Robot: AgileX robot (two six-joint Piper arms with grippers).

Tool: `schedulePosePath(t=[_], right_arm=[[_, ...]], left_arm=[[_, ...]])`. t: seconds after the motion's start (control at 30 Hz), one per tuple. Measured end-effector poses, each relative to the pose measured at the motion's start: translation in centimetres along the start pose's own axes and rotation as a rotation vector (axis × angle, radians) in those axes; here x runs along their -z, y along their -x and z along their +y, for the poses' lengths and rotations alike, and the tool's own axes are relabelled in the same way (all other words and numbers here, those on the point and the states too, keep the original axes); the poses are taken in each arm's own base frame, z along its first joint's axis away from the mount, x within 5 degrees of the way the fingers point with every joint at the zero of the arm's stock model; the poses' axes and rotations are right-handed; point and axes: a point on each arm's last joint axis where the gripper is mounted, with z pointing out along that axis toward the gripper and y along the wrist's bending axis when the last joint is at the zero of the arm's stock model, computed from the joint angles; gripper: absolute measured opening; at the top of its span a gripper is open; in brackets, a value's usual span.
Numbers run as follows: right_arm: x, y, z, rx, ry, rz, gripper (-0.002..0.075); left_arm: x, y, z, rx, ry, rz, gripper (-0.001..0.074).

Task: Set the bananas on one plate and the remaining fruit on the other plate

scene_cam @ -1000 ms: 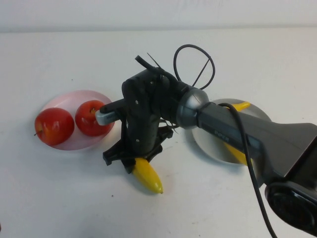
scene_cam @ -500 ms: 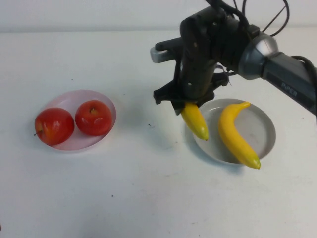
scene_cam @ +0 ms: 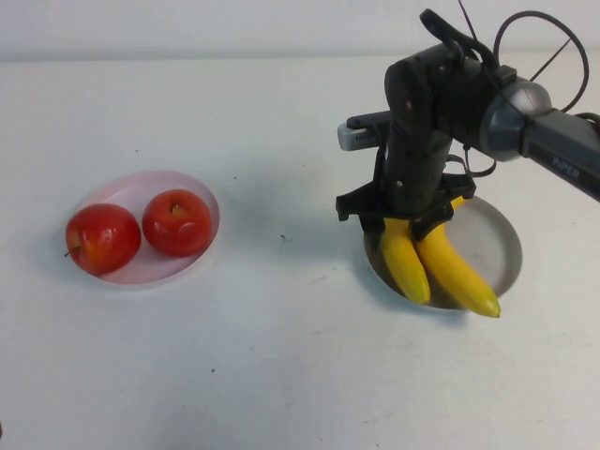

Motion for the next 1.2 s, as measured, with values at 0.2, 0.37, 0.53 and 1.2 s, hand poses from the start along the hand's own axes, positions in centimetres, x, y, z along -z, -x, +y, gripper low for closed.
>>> schedulePosePath(t=[0.2,0.37,0.53,1.2], right_arm=[[0.5,0.0,0.0,-0.003,0.009,-0.008,0.0517],[5.0,-0.7,0.2,0.007,0.044,-0.093,0.0432],[12.0,-4.5,0.7,0.113,0.065,-0.208,0.0143],[18.7,-23.8,-6.5,0.177,0.189,-0.325,-0.0015]], left_arm=[[0.0,0.0,0.0,0.000,0.000,0.000,0.0004],[0.0,0.0,0.0,0.000,0.000,0.000,0.0004],[0.0,0.0,0.0,0.000,0.000,0.000,0.0004],[0.0,0.0,0.0,0.000,0.000,0.000,0.0004]])
